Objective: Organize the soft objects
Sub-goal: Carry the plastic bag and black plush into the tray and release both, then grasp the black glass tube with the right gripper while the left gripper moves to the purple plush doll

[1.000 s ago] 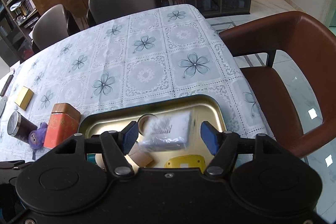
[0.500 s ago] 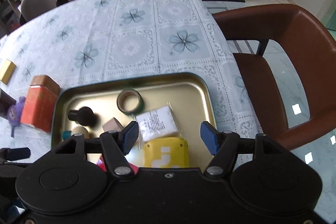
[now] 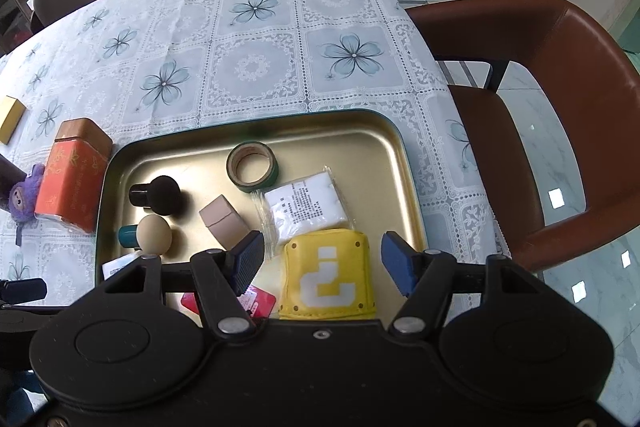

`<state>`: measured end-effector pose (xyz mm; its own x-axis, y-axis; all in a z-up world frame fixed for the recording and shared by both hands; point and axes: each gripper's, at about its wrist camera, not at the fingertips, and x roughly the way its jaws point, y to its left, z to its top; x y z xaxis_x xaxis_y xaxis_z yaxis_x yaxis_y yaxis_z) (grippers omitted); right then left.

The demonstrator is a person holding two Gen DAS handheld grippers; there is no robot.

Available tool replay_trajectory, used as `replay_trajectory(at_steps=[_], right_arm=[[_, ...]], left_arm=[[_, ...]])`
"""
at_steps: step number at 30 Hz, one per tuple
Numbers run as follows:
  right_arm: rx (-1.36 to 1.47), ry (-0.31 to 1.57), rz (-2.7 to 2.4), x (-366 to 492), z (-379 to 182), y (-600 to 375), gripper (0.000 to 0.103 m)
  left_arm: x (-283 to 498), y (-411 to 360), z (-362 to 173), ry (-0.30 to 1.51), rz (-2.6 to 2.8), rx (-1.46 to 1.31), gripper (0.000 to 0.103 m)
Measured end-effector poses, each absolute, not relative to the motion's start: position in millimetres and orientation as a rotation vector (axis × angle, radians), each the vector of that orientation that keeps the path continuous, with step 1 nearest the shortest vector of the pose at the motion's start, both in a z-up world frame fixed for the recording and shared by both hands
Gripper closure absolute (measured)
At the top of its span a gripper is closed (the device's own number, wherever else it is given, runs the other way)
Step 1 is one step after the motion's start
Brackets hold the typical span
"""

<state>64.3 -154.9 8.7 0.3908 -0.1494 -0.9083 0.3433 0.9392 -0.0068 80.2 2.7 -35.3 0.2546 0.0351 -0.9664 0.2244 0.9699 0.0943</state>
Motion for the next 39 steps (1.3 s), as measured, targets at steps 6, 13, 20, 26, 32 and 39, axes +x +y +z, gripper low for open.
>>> replay_trajectory(at_steps=[6,13,20,26,32,39], right_arm=[[0.176,1.124,-0.298,69,12,-126,0.040],[0.147,1.118,-0.239,83,17,-68,0.040],[0.114,1.124,-0.130,105,16,7,0.040],[0.130,1.122,-0.025,131,9,65,0.041],[0.134,1.066,-0.006,175,1,102,0.041],[0.130,1.063,-0.018,244,-27,125,0.048]], left_arm=[[83,44,-39,1.311,-0.101,0.201,0.014],[92,121,-52,1.346,-0.034,0.149,0.014],[100,208,-70,1.381,0.060,0.124,0.014],[107,269,-82,1.412,0.104,0.100,0.014],[114,306,-88,1.413,0.100,0.110,0.014],[125,339,-95,1.407,0.091,0.135,0.014]])
